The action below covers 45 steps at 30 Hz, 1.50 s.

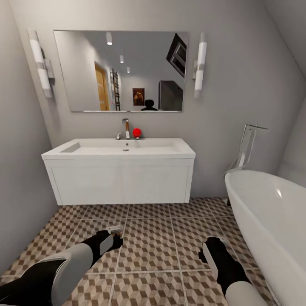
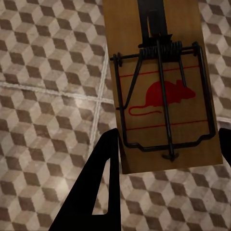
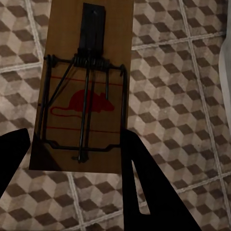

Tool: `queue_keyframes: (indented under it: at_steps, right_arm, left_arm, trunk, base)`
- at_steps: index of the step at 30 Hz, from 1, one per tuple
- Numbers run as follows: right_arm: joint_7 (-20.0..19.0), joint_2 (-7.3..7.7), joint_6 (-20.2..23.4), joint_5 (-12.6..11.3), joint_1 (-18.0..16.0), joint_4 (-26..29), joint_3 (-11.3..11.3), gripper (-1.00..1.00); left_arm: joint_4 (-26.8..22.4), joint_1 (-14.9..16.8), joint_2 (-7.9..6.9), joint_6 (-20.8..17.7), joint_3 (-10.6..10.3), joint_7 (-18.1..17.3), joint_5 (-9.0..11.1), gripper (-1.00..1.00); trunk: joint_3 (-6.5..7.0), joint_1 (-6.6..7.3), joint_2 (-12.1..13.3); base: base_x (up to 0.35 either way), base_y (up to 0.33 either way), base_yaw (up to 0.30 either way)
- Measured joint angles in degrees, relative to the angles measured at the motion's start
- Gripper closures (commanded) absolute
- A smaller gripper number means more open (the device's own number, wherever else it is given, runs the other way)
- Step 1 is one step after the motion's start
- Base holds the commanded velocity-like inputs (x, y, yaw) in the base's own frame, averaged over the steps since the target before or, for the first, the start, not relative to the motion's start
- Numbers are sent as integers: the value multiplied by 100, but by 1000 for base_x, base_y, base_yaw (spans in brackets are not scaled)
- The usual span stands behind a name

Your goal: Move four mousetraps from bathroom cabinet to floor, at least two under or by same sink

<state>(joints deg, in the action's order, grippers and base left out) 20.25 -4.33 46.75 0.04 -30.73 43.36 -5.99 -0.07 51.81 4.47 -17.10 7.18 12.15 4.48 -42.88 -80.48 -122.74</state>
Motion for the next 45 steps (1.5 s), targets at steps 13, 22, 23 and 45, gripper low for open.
queue_keyframes:
  at_steps: [13,22,23,45]
  right_arm:
    - [-23,91,-667,18,0,11,15,100]
    - [-534,96,-1457,-13,-1,15,54,100]
    - [-792,102,-1494,-14,-1,15,66,100]
    - [-2053,132,-1575,94,-1,15,89,100]
  left_arm:
    - [-7,0,-11,65,7,9,7,100]
    - [-8,0,-19,79,3,5,3,100]
    - [-8,0,-19,80,2,3,2,100]
    - [-8,0,-18,98,2,-6,0,100]
  trunk:
    - [-233,-286,-521]
    - [-395,-483,-882]
    - [-413,-505,-923]
    - [-808,-989,-1805]
  base:
    - [0,0,0]
    - [0,0,0]
    - [0,0,0]
    - [0,0,0]
